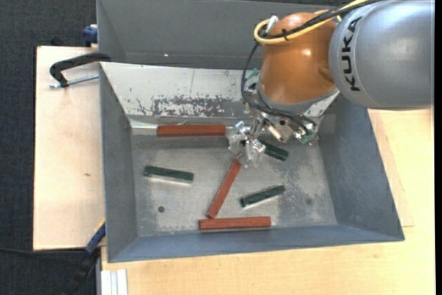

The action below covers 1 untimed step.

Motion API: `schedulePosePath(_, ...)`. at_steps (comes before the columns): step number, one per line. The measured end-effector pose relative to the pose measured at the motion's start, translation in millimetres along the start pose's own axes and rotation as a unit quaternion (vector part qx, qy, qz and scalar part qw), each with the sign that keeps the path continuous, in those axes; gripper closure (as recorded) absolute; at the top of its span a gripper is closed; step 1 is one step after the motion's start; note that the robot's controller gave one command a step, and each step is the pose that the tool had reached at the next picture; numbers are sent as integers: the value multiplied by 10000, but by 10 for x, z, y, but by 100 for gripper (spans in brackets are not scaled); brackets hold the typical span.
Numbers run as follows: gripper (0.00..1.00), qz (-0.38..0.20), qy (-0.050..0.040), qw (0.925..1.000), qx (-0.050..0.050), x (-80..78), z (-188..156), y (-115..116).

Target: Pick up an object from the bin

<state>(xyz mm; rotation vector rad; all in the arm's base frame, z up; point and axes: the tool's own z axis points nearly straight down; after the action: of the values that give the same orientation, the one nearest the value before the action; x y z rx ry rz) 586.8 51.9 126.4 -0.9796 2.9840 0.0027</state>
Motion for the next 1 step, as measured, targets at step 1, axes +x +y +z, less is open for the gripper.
schedulePosePath(1, 100, 4, -17, 10000, 10, -9, -141, -13)
